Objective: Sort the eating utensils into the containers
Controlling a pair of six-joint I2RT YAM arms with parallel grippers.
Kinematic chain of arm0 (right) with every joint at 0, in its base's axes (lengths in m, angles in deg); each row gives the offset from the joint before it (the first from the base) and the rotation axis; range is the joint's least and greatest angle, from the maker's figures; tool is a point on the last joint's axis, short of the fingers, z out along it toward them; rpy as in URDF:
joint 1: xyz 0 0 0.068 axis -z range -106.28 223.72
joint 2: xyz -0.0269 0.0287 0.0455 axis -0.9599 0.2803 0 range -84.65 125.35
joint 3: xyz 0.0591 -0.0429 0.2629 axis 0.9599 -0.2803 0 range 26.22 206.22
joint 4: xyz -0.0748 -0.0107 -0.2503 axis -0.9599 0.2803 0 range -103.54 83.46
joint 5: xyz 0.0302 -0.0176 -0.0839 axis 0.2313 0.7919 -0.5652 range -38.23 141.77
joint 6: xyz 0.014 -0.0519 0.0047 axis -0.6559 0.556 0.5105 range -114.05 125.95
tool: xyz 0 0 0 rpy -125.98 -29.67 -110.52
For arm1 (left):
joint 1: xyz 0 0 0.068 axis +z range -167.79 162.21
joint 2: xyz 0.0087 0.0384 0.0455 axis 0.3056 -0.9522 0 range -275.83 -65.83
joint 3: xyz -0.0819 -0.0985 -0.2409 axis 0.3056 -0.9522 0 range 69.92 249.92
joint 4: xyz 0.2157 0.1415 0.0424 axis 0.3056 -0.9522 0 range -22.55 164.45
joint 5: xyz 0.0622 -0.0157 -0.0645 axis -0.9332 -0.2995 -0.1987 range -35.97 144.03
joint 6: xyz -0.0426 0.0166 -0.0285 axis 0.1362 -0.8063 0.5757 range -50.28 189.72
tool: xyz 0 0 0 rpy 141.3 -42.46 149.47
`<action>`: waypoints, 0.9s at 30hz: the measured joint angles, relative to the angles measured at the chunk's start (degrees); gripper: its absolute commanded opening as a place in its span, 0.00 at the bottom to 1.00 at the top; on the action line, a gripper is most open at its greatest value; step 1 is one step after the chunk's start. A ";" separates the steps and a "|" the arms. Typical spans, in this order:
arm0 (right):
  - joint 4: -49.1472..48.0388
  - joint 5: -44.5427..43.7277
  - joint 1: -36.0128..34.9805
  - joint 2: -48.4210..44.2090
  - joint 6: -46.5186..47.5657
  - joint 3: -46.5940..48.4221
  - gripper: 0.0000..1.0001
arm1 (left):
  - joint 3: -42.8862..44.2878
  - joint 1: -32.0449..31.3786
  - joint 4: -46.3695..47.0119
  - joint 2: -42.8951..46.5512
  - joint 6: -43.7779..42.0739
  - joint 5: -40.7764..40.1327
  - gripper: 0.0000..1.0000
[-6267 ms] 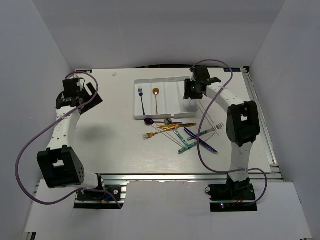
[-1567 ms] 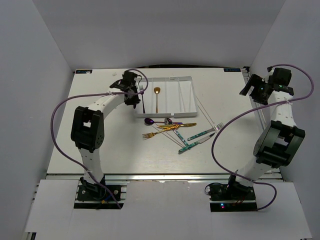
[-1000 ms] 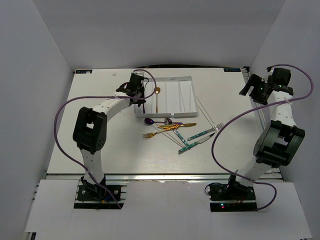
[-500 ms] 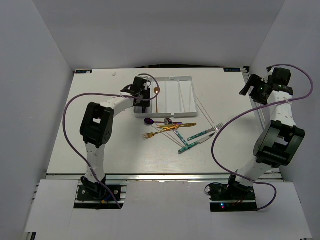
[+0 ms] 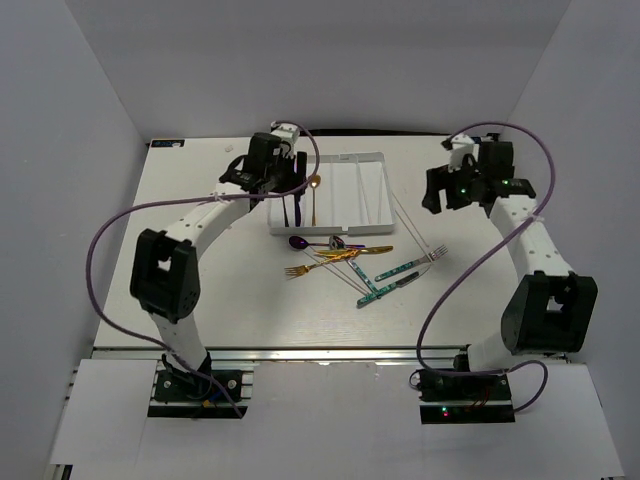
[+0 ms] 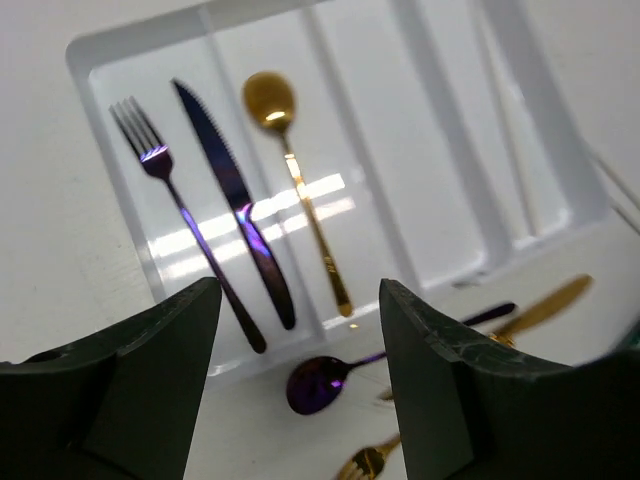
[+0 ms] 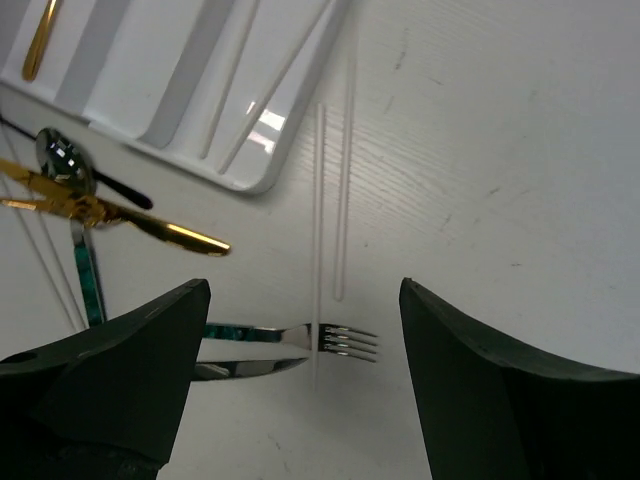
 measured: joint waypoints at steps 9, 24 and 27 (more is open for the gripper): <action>0.00 -5.25 2.03 -0.90 -3.58 -2.91 0.89 | -7.13 -23.50 0.68 11.65 -8.76 6.73 0.59; 1.60 -5.79 15.43 1.40 -13.03 -2.91 0.89 | 3.63 -35.50 -10.34 -14.69 -12.63 7.08 0.67; 1.66 -5.31 15.45 1.01 -13.25 -2.93 0.89 | 7.45 -35.43 -10.34 -16.06 -12.63 6.29 0.66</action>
